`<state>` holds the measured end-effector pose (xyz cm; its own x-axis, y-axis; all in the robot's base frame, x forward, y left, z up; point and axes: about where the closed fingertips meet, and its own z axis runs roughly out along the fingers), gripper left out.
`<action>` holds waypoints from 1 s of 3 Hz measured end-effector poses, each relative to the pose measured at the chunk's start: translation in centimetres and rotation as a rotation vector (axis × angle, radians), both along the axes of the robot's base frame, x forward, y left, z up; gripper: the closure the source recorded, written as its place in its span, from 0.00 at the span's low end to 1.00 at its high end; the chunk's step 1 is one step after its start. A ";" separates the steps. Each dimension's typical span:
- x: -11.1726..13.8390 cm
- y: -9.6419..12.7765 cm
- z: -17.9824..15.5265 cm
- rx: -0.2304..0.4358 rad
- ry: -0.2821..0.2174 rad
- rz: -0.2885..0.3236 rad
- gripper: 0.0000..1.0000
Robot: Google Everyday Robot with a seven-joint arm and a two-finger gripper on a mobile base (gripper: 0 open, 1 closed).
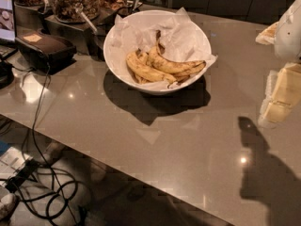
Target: Pick banana from white bowl
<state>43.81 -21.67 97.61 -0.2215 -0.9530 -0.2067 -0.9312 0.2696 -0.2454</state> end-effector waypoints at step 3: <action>3.4 4.9 0.0 -0.042 0.053 0.029 0.00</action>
Offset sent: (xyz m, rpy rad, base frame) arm 0.0043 0.0040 0.0016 0.0312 0.0073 -0.0116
